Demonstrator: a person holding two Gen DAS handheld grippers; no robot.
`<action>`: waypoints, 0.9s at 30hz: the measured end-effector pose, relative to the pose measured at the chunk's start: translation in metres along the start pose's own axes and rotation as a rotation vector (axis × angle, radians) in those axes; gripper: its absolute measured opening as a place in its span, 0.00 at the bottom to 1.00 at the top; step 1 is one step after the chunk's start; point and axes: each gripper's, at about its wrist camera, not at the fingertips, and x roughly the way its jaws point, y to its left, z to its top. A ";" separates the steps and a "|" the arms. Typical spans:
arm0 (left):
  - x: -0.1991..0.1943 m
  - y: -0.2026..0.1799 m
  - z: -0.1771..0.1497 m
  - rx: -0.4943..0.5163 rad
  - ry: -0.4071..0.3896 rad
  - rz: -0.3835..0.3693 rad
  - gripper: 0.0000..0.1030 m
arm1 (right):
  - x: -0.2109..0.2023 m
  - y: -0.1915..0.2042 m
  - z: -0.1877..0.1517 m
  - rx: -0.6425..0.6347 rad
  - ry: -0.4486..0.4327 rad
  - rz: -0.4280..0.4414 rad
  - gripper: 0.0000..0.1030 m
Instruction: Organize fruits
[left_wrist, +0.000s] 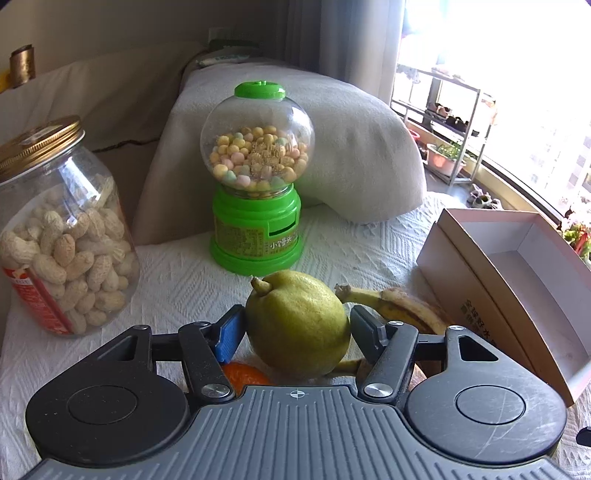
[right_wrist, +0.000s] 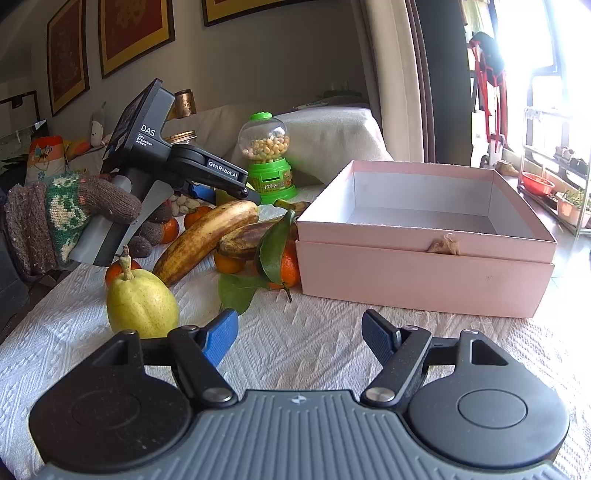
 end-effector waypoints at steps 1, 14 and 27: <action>0.002 -0.002 0.001 0.002 0.001 0.004 0.66 | 0.000 0.000 0.000 0.001 0.002 0.000 0.72; -0.004 -0.008 -0.003 0.073 -0.064 0.110 0.63 | 0.001 -0.001 -0.001 0.007 0.003 0.002 0.72; -0.013 -0.019 0.000 0.096 -0.061 0.082 0.56 | 0.002 -0.002 -0.001 0.010 0.003 -0.001 0.72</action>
